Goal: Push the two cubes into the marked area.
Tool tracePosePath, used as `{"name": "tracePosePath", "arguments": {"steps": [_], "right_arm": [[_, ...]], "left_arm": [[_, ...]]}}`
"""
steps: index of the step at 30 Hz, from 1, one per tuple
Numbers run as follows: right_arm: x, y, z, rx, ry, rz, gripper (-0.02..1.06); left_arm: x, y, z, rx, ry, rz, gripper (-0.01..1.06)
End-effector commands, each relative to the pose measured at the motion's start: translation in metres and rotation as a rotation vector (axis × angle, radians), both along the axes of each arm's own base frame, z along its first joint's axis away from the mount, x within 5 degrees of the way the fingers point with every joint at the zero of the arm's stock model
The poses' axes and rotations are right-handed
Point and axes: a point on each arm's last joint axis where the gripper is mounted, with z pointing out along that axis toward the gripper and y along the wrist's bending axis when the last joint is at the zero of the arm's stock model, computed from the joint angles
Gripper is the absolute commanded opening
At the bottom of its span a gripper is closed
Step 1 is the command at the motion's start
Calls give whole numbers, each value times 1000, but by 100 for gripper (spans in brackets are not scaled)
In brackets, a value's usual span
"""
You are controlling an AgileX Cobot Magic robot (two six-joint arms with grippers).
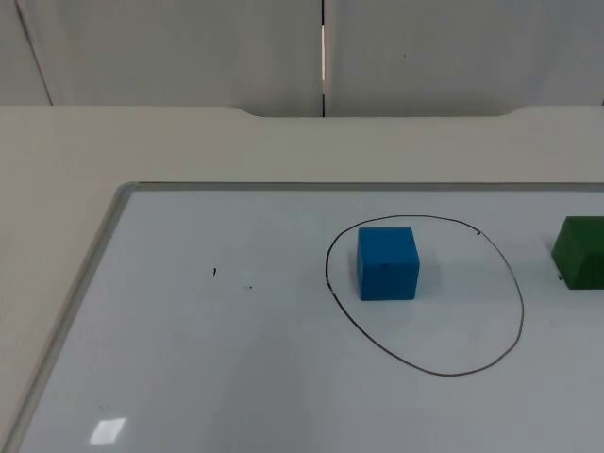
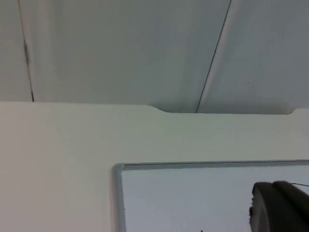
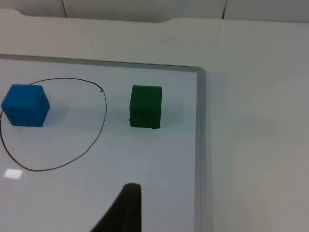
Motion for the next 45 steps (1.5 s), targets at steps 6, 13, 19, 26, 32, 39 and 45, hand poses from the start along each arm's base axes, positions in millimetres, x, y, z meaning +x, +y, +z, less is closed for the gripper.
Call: {"name": "tracePosePath", "arguments": {"steps": [6,13,19,26,32,39,45], "right_arm": [[1,0,-1,-10,-4,-2,105],[1,0,-1,-10,-4,-2,105],[1,0,-1,-10,-4,-2,105],[1,0,-1,-11,-4,-3,105],[1,0,-1,-11,-4,-3,105],[1,0,-1,-11,-4,-3,105],[1,0,-1,-11,-4,-3,105]], "left_arm": [[-21,2,-5,34,8,5,0],[-41,13,-16,145,105,80,0],[-62,18,-20,167,147,121,0],[-88,19,-21,129,101,133,0],[-109,18,-11,120,84,122,0],[-115,23,-21,187,206,148,0],[-115,24,-22,179,225,160,0]]}}
